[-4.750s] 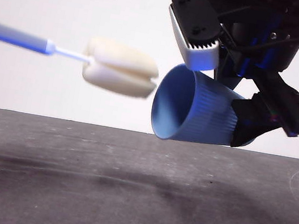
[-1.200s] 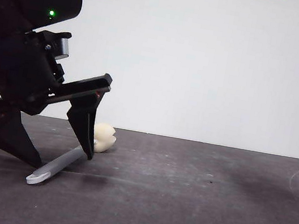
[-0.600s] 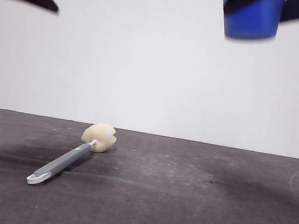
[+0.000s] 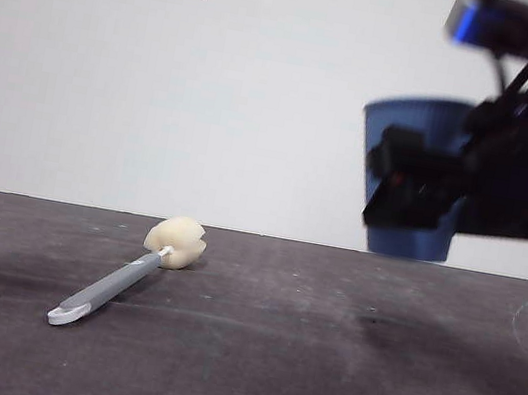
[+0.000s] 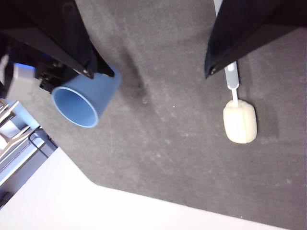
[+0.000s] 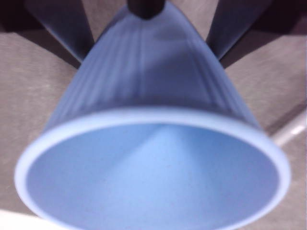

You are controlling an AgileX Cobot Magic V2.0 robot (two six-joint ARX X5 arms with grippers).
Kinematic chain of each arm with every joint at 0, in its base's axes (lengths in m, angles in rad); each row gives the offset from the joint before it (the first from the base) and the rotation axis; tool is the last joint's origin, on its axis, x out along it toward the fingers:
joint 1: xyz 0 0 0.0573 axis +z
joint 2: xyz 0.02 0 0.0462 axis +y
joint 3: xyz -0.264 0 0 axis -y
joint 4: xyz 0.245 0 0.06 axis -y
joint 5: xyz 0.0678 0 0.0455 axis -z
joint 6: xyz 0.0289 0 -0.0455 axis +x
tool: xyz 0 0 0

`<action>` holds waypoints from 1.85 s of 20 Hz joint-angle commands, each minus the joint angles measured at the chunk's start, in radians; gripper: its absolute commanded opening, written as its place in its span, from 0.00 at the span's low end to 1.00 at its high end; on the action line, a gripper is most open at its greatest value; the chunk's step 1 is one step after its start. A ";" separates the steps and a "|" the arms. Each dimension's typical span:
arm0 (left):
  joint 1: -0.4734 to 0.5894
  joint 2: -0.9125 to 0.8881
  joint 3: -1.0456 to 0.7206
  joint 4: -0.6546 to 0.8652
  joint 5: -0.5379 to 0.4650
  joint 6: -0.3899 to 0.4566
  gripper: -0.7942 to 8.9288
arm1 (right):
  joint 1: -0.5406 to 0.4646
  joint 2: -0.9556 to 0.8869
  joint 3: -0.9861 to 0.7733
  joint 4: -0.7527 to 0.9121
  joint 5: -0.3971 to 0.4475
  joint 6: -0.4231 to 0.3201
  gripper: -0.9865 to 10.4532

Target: Pick up the cup brush,pick up the cup,insert the brush into the cup,clean the cup,put the cup brush back,put the cup back to the fixed position on the table

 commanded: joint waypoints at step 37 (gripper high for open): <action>0.000 -0.003 0.001 -0.045 -0.004 0.067 0.47 | -0.284 0.443 -0.003 0.246 -0.446 -0.090 0.45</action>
